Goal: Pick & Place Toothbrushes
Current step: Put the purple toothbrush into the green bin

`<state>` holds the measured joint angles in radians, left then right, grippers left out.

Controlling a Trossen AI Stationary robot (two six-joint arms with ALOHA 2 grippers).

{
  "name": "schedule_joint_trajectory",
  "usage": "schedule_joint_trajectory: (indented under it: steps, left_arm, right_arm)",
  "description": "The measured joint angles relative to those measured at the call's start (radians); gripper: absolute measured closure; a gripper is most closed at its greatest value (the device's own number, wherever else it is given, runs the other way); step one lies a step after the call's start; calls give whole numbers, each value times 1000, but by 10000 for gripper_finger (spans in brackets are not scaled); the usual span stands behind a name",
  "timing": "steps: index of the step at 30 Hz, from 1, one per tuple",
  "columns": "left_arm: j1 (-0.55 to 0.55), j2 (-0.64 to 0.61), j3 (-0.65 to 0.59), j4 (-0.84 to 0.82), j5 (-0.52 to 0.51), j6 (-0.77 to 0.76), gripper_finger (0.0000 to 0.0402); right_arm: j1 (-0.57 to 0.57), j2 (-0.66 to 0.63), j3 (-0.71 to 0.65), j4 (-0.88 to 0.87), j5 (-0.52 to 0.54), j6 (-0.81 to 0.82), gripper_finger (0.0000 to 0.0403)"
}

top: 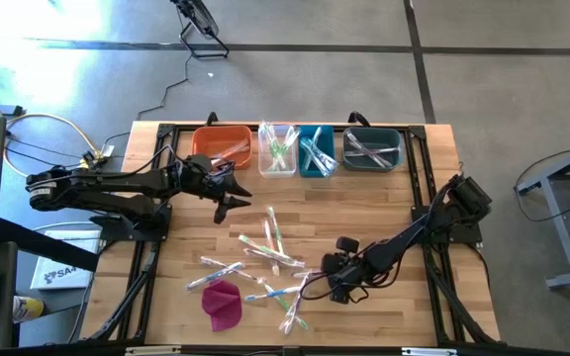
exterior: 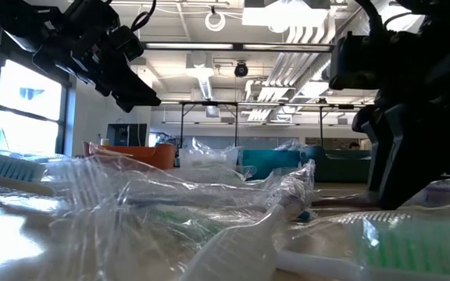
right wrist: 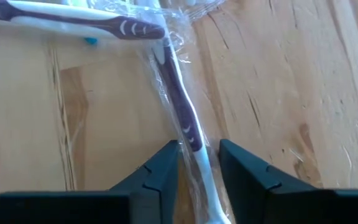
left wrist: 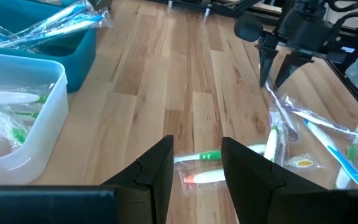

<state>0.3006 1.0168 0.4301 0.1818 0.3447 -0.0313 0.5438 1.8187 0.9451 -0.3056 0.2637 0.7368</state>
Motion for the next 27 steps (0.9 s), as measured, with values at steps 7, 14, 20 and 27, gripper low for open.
schedule_joint_trajectory:
  steps: [7,14,20,27]
  left_arm:
    - [0,0,0,0,0,0,270]
    - [0,0,0,-2,0,0,270]
    - [0,0,0,-7,1,0,270]
    - [0,0,0,-8,3,0,270]
  right_arm:
    - [-1,-2,-1,3,-5,0,354]
    - [-1,-7,-1,3,-27,0,392]
    - [0,-49,-4,-11,-85,6,398]
    - [0,-168,8,-117,-66,46,401]
